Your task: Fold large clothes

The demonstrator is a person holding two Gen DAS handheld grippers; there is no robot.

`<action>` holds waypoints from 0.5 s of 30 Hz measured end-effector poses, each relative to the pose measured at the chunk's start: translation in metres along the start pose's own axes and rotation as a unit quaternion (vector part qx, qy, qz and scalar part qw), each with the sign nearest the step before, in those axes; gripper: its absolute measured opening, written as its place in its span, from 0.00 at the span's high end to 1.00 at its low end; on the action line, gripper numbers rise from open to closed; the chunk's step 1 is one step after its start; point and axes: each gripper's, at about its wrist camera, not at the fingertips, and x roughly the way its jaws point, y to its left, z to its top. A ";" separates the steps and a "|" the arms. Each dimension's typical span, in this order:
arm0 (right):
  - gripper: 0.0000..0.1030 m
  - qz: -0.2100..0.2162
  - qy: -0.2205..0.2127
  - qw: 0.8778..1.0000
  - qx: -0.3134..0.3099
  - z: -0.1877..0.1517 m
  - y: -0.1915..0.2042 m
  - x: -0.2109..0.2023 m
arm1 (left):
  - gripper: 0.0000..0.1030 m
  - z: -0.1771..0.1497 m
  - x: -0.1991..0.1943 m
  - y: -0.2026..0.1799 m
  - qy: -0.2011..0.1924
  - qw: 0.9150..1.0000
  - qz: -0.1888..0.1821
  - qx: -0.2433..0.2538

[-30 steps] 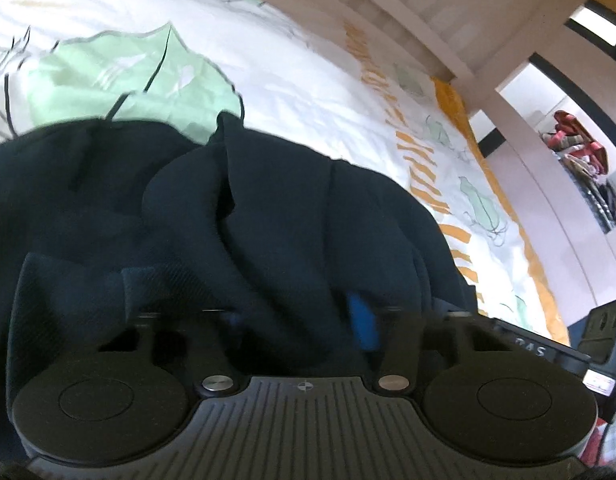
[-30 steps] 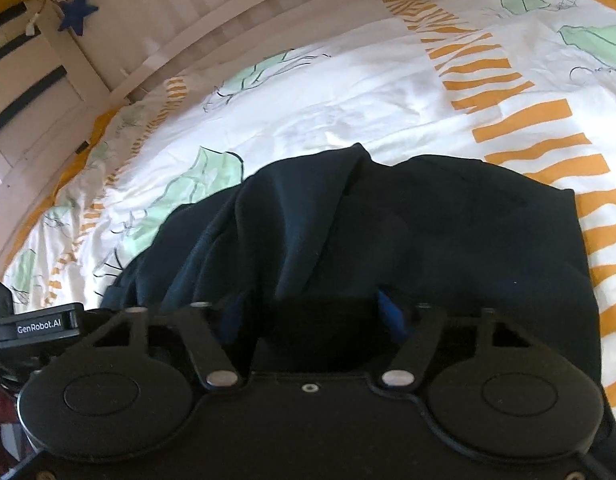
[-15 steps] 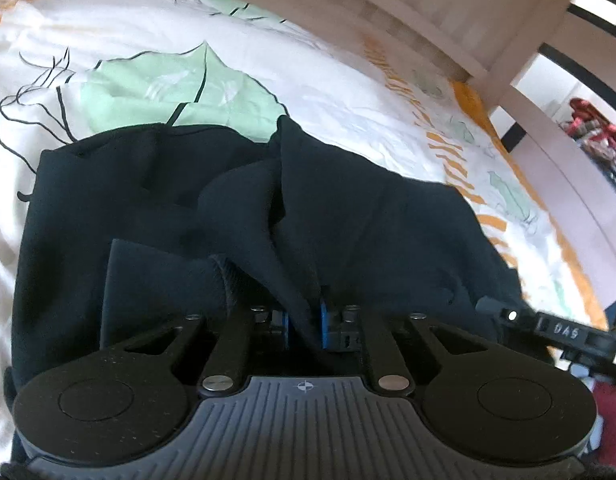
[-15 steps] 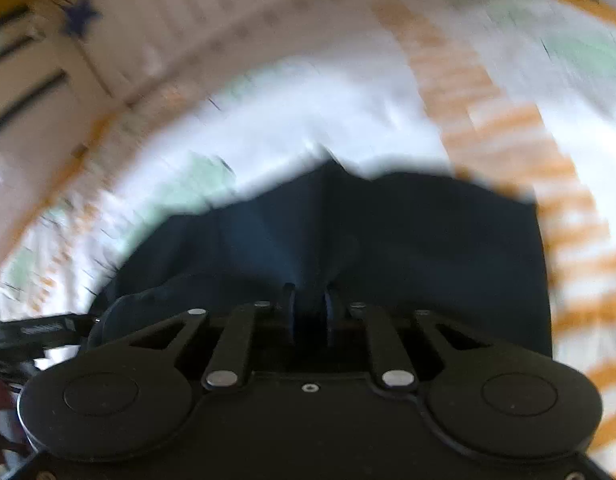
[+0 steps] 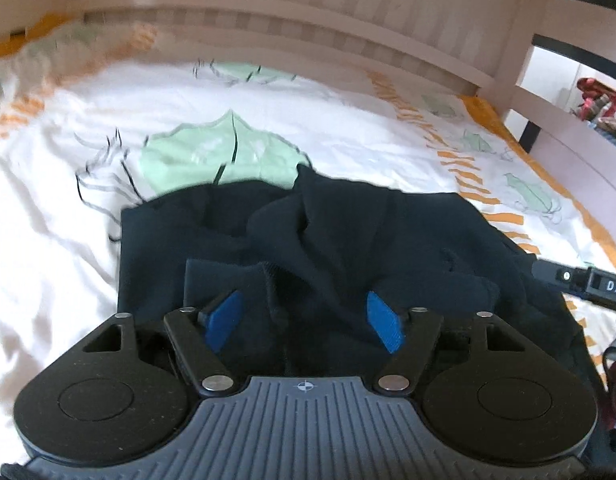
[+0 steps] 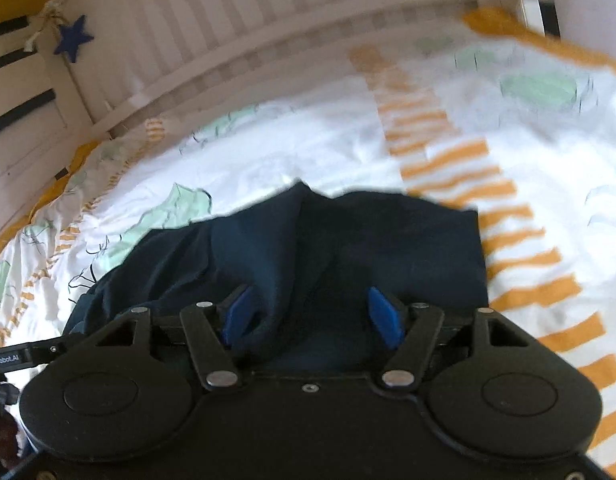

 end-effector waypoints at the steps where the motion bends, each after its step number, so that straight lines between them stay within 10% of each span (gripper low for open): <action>1: 0.33 0.003 -0.009 1.000 -0.013 0.001 0.008 -0.002 | 0.33 0.001 -0.002 -0.006 -0.007 1.000 0.002 0.008; 7: 0.33 0.028 -0.015 0.994 -0.101 0.001 0.059 0.009 | 0.28 0.013 0.006 -0.046 -0.028 0.998 0.002 0.054; 15: 0.34 -0.027 0.040 0.989 -0.140 -0.035 0.067 0.051 | 0.24 -0.015 0.056 -0.048 0.038 0.996 0.057 0.059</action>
